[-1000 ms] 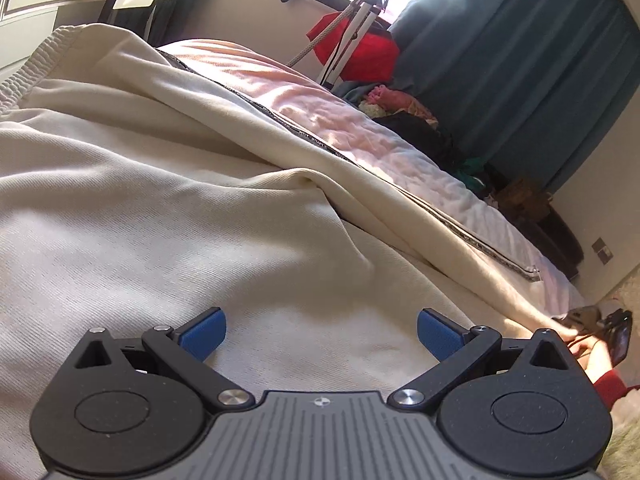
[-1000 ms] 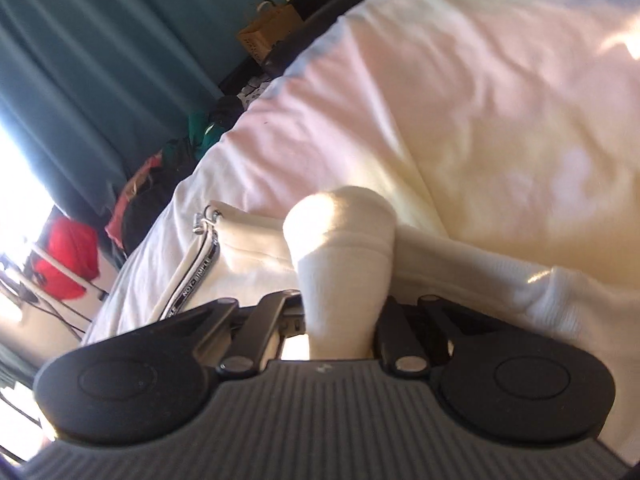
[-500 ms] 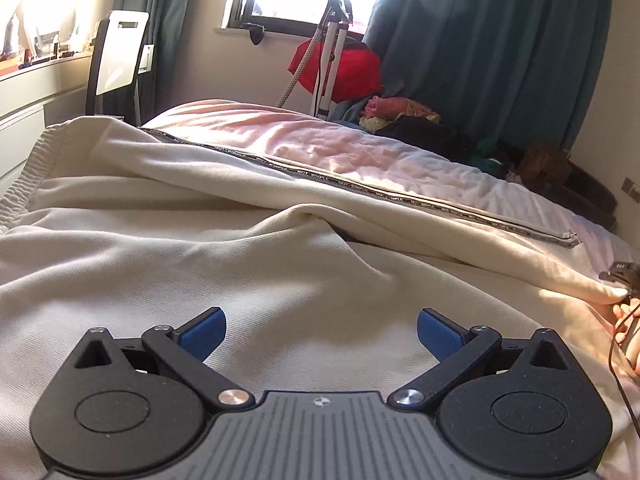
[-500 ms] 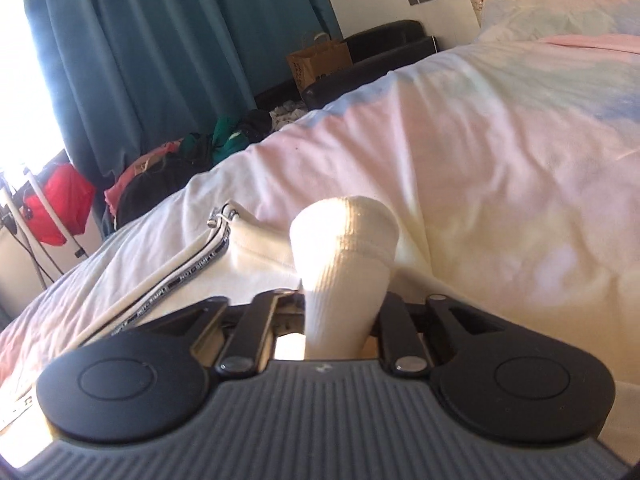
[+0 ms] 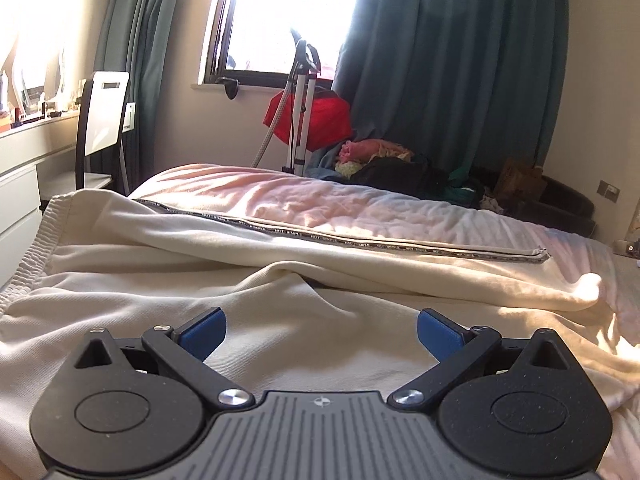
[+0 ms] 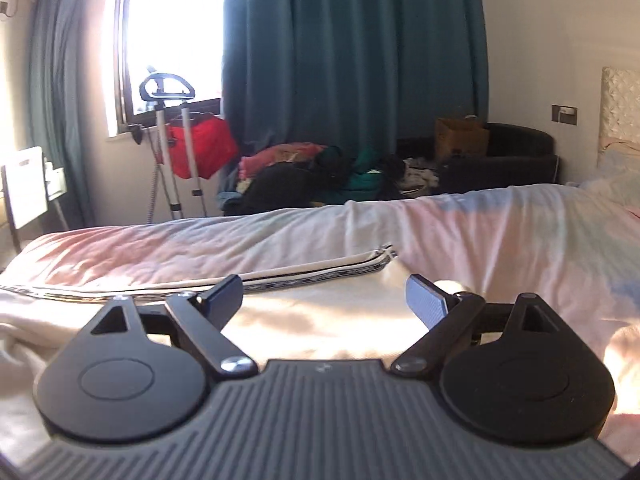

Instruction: Fold clothes

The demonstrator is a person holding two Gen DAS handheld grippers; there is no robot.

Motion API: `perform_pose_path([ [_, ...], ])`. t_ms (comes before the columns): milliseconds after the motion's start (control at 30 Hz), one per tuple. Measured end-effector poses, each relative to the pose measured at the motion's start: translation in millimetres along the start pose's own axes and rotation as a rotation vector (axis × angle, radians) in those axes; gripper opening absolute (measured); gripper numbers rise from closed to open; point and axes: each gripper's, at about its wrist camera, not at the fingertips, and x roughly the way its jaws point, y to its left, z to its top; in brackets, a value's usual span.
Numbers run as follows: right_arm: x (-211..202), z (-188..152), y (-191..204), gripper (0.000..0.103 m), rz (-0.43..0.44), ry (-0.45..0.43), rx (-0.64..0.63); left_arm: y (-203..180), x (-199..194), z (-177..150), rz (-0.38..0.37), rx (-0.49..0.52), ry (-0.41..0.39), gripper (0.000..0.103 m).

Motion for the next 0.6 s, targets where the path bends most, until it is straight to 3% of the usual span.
perform_pose_path([
  [200,-59,-7,21,0.090,0.093,-0.007,0.084,2,-26,0,0.002,0.008,-0.005,0.103],
  [333,-70,-23,20,0.090,0.087,0.029,0.103,41,-39,1,0.041,-0.134,0.057,0.103],
  [500,-67,-30,8,0.090,-0.008,0.088,0.126,90,-55,3,0.089,-0.312,0.136,0.103],
  [600,-64,-37,-10,0.090,-0.045,0.118,0.204,119,-65,4,0.119,-0.419,0.183,0.103],
])
